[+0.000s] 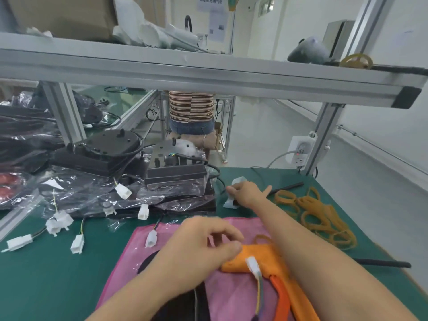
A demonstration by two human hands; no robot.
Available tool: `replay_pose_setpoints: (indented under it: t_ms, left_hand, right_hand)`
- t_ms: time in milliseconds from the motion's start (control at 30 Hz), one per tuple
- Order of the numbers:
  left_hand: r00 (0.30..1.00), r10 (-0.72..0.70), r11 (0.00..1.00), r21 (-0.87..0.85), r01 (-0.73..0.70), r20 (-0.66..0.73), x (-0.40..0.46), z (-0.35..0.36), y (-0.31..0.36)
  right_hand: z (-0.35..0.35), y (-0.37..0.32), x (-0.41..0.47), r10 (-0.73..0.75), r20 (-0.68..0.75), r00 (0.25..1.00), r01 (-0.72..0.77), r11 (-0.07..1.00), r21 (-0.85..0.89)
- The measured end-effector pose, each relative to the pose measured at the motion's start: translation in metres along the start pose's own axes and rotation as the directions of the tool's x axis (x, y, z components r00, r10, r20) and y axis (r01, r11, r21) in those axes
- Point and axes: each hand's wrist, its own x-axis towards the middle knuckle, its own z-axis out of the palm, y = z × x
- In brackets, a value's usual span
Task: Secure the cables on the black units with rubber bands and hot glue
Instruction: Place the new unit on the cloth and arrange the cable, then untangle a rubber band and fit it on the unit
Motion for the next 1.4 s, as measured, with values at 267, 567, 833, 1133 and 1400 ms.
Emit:
replay_pose_setpoints:
  t_ms: [267,567,833,1133,1400]
  left_hand:
    - [0.964,-0.127,0.992,-0.009,0.128,-0.232,0.076,0.027,-0.026]
    - [0.963,-0.191,0.943,-0.308,0.127,-0.191,0.101,0.065,-0.031]
    - [0.964,-0.14,0.932,-0.36,0.051,-0.227,0.099,0.059,-0.025]
    - [0.963,-0.082,0.971,-0.238,0.018,-0.258,0.098,0.052,-0.031]
    - [0.988,0.04,0.999,0.027,-0.036,-0.149,0.097,0.05,-0.039]
  right_hand:
    - [-0.029,0.045,-0.061,-0.086,-0.05,0.995,0.087,0.502,0.86]
    - [-0.038,0.056,-0.098,-0.254,0.048,0.966,0.002,0.19,0.982]
    - [-0.033,0.062,-0.11,-0.295,-0.119,0.948,0.233,0.389,0.891]
    - [-0.036,0.062,-0.112,-0.237,-0.239,0.942,0.327,0.475,0.817]
    - [-0.041,0.065,-0.118,-0.294,-0.47,0.832,0.522,0.7,0.488]
